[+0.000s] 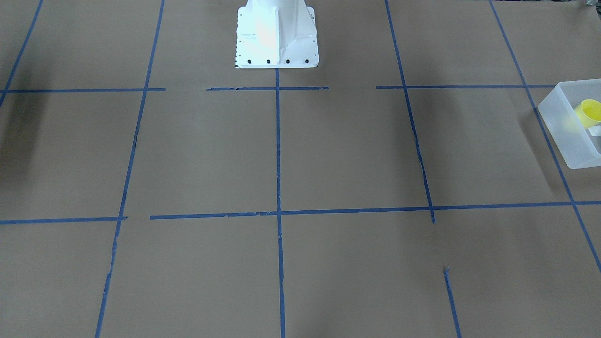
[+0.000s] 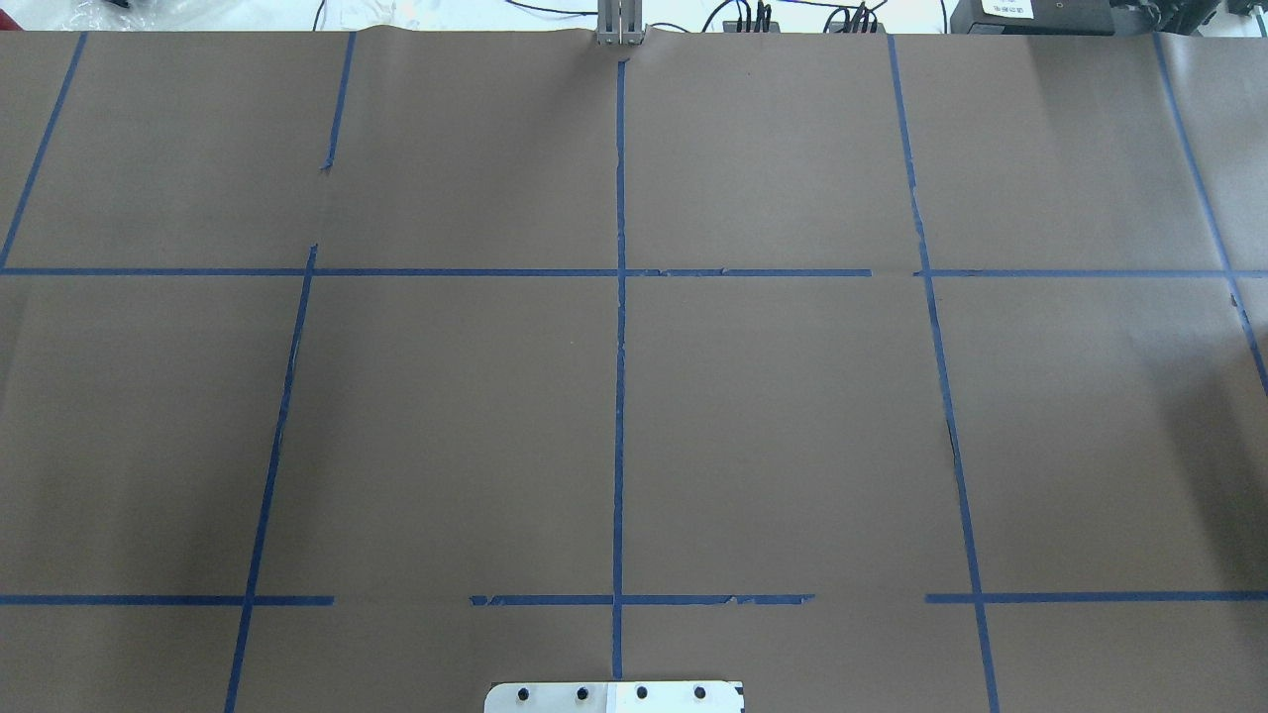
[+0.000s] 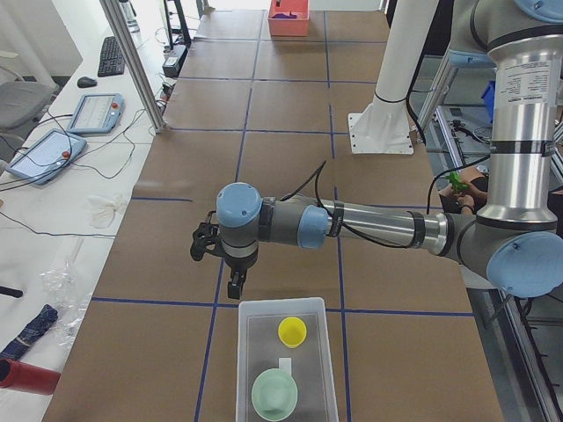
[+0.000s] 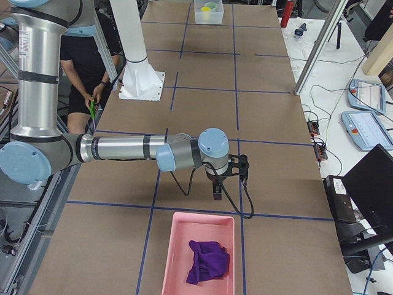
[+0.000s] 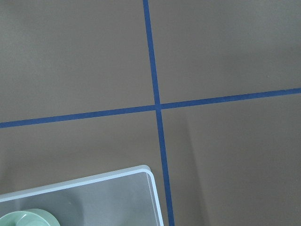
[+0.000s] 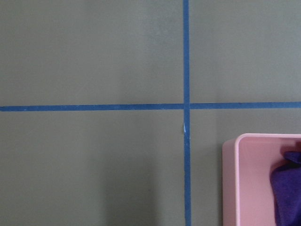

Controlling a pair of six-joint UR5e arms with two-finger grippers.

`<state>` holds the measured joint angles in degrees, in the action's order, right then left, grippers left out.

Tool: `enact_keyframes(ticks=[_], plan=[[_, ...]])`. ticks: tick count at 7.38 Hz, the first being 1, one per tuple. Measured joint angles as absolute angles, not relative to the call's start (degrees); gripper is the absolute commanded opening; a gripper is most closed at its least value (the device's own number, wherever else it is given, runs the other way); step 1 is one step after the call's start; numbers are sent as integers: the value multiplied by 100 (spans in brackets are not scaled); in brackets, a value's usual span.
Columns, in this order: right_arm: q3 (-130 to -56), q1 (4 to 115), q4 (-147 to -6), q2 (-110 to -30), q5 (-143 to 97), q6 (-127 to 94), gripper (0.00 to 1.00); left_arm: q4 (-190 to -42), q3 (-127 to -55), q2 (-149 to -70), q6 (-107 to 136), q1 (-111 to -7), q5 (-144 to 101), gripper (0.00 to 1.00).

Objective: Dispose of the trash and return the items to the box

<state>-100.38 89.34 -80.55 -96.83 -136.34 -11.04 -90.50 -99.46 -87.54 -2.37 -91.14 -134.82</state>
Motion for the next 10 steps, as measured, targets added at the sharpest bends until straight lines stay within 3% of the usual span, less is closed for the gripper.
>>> enact_keyframes(ticks=[10], plan=[[-9429, 9248, -8140, -9605, -13718, -506, 100, -9048, -9941, -8763, -255, -9123, -13482, 100]])
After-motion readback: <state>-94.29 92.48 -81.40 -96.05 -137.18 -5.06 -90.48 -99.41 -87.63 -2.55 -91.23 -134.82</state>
